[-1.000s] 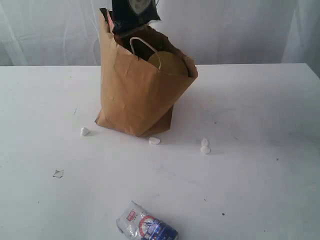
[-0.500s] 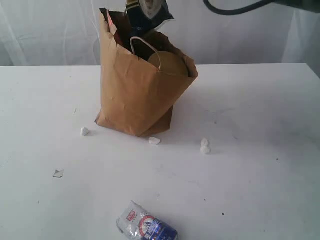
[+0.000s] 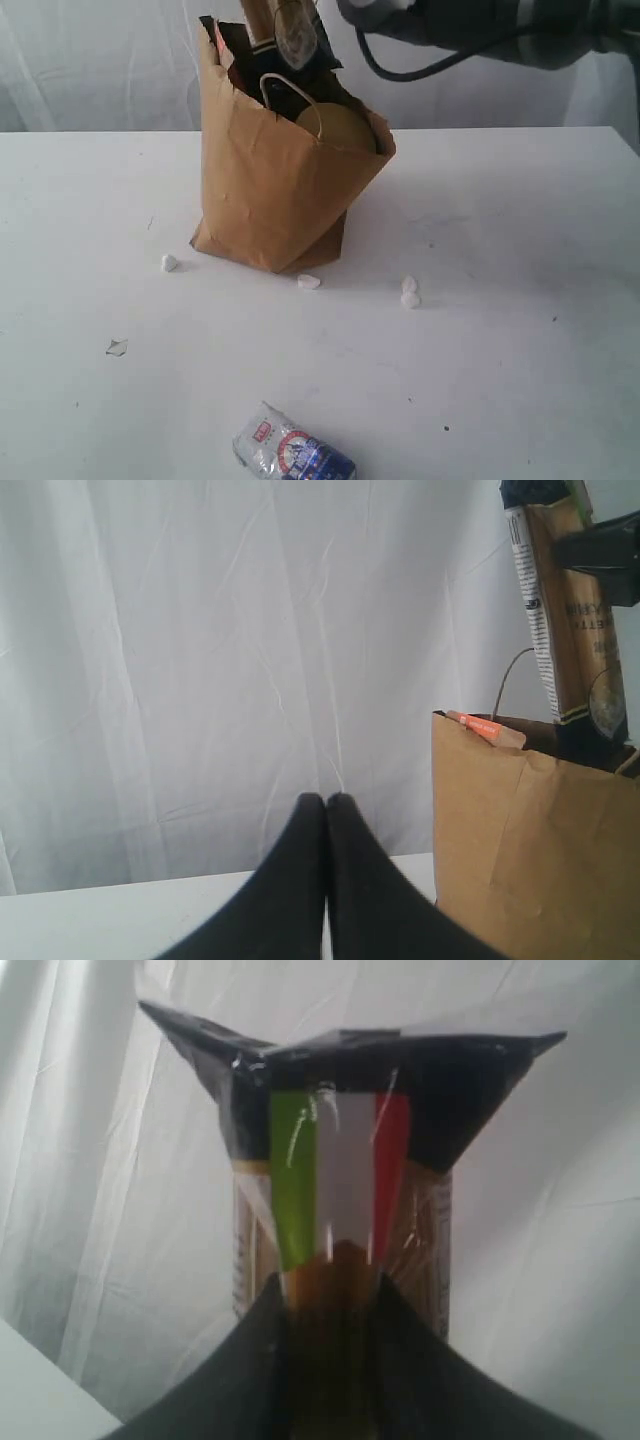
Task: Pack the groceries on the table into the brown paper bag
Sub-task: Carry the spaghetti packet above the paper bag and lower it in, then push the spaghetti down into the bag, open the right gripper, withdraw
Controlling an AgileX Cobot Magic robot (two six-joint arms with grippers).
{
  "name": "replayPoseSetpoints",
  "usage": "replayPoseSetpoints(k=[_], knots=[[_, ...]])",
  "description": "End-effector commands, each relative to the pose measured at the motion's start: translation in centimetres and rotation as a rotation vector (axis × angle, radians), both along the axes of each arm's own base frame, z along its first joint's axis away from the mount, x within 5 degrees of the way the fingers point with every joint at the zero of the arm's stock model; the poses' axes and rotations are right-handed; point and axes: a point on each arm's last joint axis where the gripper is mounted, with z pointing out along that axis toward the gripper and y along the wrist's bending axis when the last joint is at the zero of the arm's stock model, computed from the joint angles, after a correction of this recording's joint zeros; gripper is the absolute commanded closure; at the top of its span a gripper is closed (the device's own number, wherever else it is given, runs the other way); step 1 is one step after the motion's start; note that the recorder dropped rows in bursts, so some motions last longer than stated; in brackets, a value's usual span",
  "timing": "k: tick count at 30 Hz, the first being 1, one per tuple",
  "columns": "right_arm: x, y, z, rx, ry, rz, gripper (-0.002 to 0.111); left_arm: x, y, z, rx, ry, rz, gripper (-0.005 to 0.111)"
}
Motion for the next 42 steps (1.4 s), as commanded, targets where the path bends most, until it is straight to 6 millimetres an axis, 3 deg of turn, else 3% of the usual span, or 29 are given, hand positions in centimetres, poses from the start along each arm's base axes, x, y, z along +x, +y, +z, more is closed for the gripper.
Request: replayPoseSetpoints(k=[1,5,9,15,21,30,38,42], knots=[[0.4,-0.5,1.1,0.081,-0.143,-0.076,0.108,-0.1,-0.1,-0.2,0.018,-0.003,-0.010,0.107],[1.1,0.0,-0.5,0.058,-0.121,-0.079,0.108,-0.1,-0.1,-0.2,0.018,-0.003,-0.010,0.107],[1.2,0.1,-0.8,0.068,-0.105,-0.074,0.108,-0.1,-0.1,-0.2,0.018,-0.003,-0.010,0.107],[0.3,0.7,0.7,0.320,-0.125,0.046,0.108,-0.1,-0.1,-0.2,0.018,-0.003,-0.010,0.107],[-0.5,2.3,-0.2,0.237,-0.050,0.115,0.108,-0.1,-0.1,-0.2,0.018,-0.003,-0.010,0.107],[0.3,2.0,-2.1,-0.073,-0.047,0.064,0.108,-0.1,-0.1,-0.2,0.018,-0.003,-0.010,0.107],[1.8,2.0,-4.0,-0.078,-0.047,0.035,0.108,-0.1,-0.1,-0.2,0.018,-0.003,-0.010,0.107],[1.9,1.8,-3.3,-0.015,-0.137,0.008,0.108,-0.1,-0.1,-0.2,0.018,-0.003,-0.010,0.107]])
